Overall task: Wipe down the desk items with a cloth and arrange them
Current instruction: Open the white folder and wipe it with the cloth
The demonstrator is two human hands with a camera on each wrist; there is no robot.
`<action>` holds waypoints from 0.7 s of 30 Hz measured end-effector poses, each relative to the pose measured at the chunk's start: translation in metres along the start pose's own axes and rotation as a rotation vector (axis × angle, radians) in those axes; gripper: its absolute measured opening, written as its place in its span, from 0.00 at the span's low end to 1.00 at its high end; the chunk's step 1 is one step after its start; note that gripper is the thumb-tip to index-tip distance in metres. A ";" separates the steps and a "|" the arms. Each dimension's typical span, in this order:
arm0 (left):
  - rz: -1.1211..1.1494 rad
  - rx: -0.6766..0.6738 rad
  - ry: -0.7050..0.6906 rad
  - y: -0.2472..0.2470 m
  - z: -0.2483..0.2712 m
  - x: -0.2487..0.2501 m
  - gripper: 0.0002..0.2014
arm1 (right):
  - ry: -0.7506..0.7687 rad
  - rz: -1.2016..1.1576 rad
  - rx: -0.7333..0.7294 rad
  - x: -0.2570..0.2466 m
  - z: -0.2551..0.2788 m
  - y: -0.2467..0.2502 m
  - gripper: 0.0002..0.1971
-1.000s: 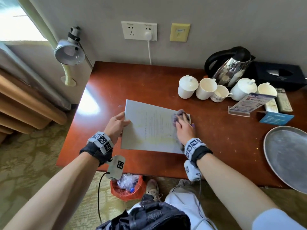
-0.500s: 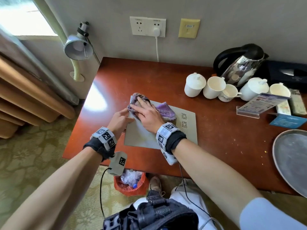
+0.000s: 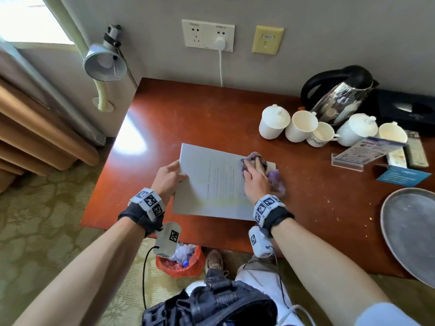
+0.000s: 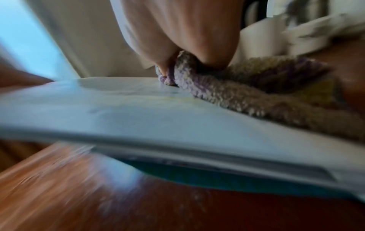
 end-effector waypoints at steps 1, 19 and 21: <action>0.001 0.006 -0.008 0.000 0.000 0.002 0.25 | 0.066 -0.001 -0.004 -0.015 0.003 -0.008 0.21; 0.018 -0.042 -0.069 -0.009 -0.005 0.030 0.24 | -0.085 -0.036 0.065 0.018 0.013 0.020 0.21; 0.011 -0.045 -0.078 -0.010 -0.004 0.031 0.25 | 0.091 -0.018 0.037 -0.030 0.017 0.001 0.20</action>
Point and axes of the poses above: each hand's wrist, its own z-axis away from the middle knuckle, its own y-axis out of the back of the hand, x = y × z, the point moved 9 cm from there along -z, towards the middle knuckle, and after that the axes turned 6 degrees about -x, right-handed, at the moved point
